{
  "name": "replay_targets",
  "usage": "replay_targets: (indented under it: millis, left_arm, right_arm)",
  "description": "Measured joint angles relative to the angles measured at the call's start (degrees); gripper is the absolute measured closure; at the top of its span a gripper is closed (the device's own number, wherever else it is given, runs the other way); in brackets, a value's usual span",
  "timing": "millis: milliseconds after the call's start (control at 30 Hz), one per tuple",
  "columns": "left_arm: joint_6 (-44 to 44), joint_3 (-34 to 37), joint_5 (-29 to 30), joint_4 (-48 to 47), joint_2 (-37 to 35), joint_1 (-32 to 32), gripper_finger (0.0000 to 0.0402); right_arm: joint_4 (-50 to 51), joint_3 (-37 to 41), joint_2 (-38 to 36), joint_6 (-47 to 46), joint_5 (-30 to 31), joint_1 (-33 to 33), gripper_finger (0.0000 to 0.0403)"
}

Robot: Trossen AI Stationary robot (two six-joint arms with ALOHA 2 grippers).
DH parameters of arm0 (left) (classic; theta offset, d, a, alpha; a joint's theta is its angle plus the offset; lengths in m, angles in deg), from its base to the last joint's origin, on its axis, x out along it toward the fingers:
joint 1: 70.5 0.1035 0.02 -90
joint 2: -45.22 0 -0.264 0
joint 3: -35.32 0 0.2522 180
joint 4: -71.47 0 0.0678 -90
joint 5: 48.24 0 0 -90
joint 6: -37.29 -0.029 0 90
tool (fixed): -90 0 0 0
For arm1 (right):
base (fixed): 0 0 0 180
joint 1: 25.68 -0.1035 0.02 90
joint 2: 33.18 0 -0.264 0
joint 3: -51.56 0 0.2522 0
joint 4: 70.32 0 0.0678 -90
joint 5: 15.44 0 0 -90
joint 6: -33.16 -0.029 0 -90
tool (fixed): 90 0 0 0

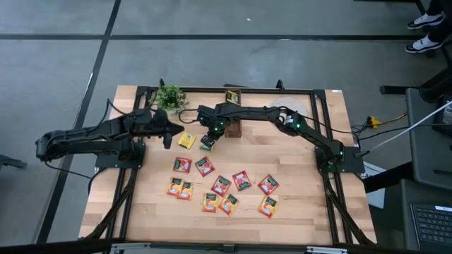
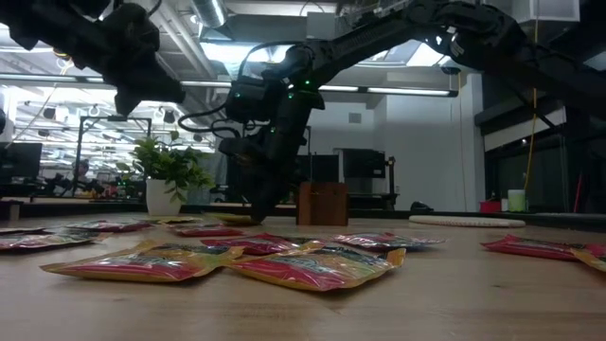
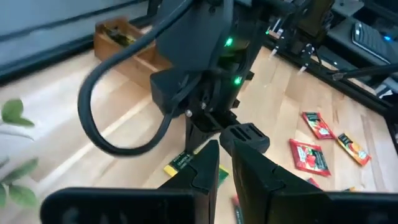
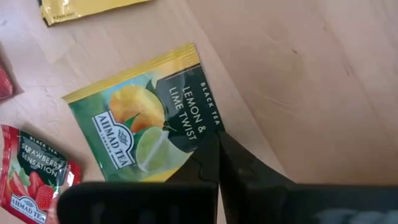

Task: Pick & Place Tea
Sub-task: Put the yellow tea bag into the left section of the wooden organizer

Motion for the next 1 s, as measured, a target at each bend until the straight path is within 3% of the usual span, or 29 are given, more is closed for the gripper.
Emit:
replay_targets:
  millis: [267,367,500,600,833,1000]
  left_arm:
    - [5.3,0.0,-7.1,-3.1,5.5,-0.1,0.0359]
    - [3.9,0.0,-11.5,-2.8,7.7,-1.0,0.0359]
    - [-0.4,0.0,-12.2,-2.7,10.4,-4.8,0.0359]
    - [-6.9,0.0,-10.3,-2.6,12.3,-9.0,0.0361]
    - [-20.1,0.0,1.5,-2.6,18.1,-17.5,0.0365]
    - [-28.9,0.0,2.6,-1.6,23.2,-19.3,0.0360]
  right_arm:
    - [-0.2,0.0,0.1,0.7,0.0,0.0,0.0403]
    - [-0.7,0.0,0.1,0.8,0.0,0.0,0.0403]
    - [-0.8,0.0,0.1,0.9,0.0,0.0,0.0403]
    - [-0.9,0.0,0.1,0.9,0.0,0.0,0.0403]
    - [-0.9,0.0,0.1,1.0,0.0,0.0,0.0403]
    - [-0.9,0.0,0.1,1.0,0.0,0.0,0.0402]
